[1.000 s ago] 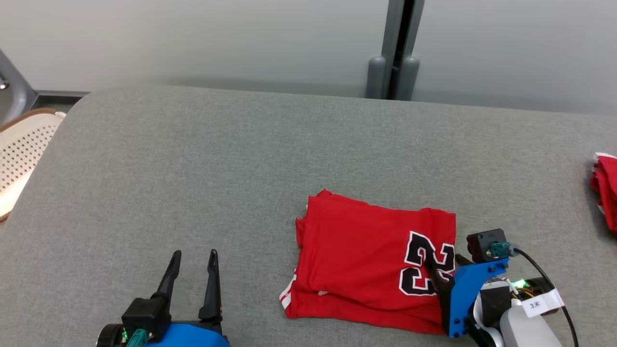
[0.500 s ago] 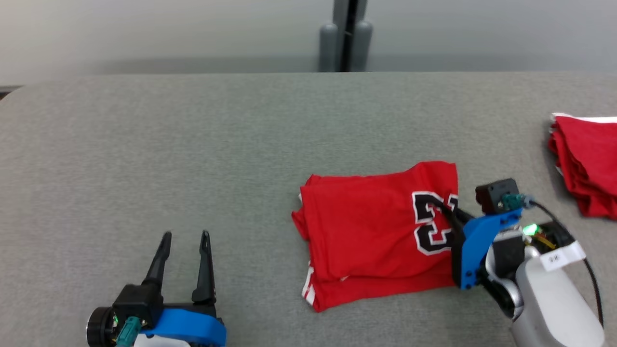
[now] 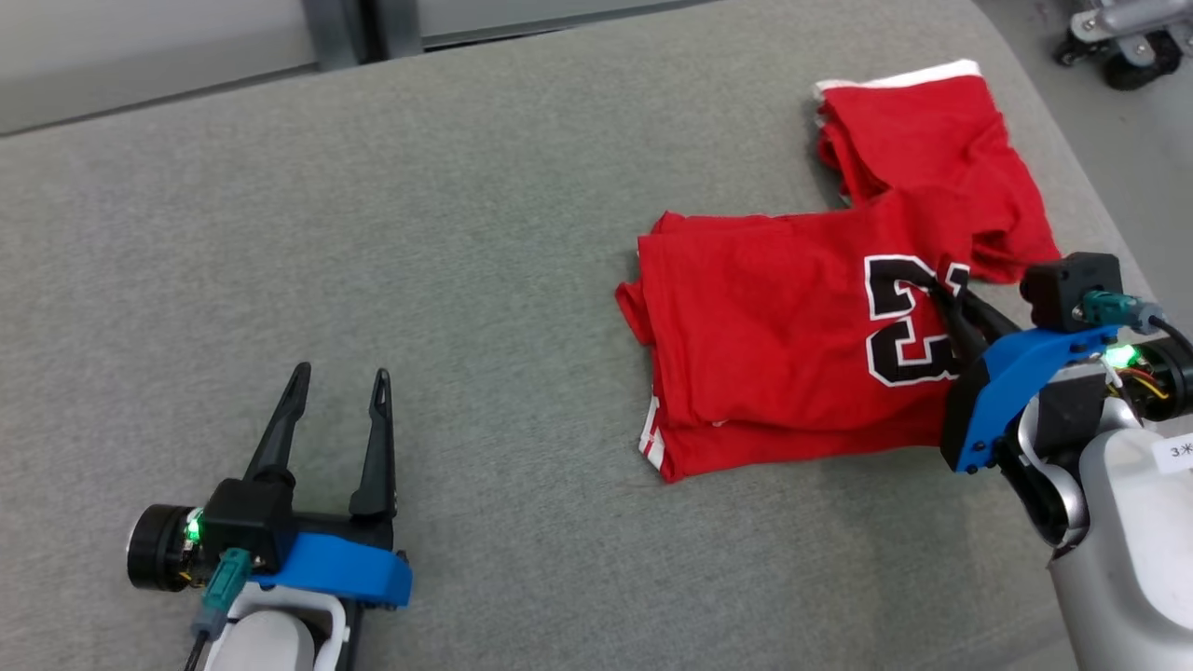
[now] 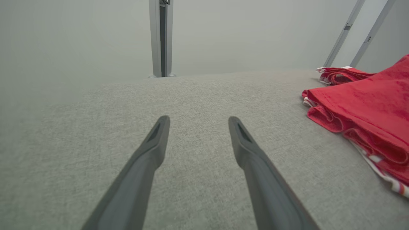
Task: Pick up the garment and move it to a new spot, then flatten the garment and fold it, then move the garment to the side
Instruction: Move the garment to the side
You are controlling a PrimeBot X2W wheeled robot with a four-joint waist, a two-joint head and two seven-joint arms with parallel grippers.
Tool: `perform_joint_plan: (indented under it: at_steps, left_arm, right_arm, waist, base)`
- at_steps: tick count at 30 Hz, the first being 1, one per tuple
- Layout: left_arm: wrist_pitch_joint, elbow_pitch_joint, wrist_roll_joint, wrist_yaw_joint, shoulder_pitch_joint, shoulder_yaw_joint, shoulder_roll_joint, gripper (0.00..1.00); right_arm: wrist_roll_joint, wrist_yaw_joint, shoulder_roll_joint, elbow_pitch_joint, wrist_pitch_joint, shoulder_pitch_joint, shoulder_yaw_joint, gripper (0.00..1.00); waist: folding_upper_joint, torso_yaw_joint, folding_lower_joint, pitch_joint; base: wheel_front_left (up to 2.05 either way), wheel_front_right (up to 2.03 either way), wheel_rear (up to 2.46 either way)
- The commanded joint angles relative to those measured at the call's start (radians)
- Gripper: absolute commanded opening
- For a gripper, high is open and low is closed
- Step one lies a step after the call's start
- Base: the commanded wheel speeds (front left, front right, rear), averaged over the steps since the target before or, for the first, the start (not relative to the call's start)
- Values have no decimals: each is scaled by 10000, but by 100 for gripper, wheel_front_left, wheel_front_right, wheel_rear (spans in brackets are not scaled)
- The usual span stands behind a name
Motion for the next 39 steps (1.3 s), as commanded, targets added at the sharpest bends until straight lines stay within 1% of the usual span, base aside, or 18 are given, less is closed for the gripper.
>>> perform_joint_plan:
  at_steps: [1,5,9,14,19,25,29,32,35,37,38,39]
  left_arm:
    - [32,-69,79,-30,-119,-55,75,100]
    - [220,-159,179,-86,-294,-211,167,100]
    - [299,-121,191,-125,-302,-397,166,100]
    - [232,33,100,-105,-300,-574,32,100]
    - [129,136,32,-37,-337,-629,-38,100]
    - [18,261,-12,-21,-425,-752,-162,100]
    - [-30,394,-33,-35,-384,-890,-214,100]
    - [-66,423,-24,-48,-304,-1000,-226,100]
    - [-95,445,-1,-69,-293,-1068,-206,100]
    - [-98,461,16,-72,-278,-1116,-191,100]
    - [-80,458,27,-66,-272,-1142,-180,100]
    - [-72,458,38,-60,-261,-1169,-166,100]
  right_arm:
    - [54,-1,102,-26,-63,-96,-17,0]
    - [63,-3,257,87,-317,-13,-44,0]
    - [123,-1,396,192,-423,-212,36,0]
    - [175,-1,150,147,-234,-743,168,0]
    - [351,-1,-263,217,386,-1629,90,0]
    - [212,-3,-1359,610,1212,-2591,-608,0]
    - [5,-3,-2243,892,1738,-2769,-1241,0]
    - [-192,-3,-2790,1091,2000,-2876,-1781,0]
    - [-437,-3,-3086,1308,2132,-2915,-2190,0]
    - [-524,-4,-3075,1417,2020,-2995,-2479,0]
    - [-691,-4,-3078,1454,1866,-3030,-2596,10]
    - [-909,-3,-3053,1517,1688,-3014,-2720,45]
  waist:
    - [0,-167,-3,-53]
    - [0,-479,-3,70]
    - [0,-510,-3,52]
    - [0,-179,-3,-85]
    - [0,290,-3,-118]
    - [0,1016,-3,-47]
    - [0,1483,-3,-68]
    - [0,1772,-3,-84]
    - [0,1979,-3,-82]
    - [0,2077,-3,-68]
    - [0,2113,-3,-55]
    - [0,2144,-3,-50]
  base:
    - [0,0,0]
    - [0,0,0]
    - [0,0,0]
    - [0,0,0]
    - [0,0,0]
    - [0,0,0]
    - [0,0,0]
    - [0,0,0]
    - [0,0,0]
    - [0,0,0]
    - [0,0,0]
    - [0,0,0]
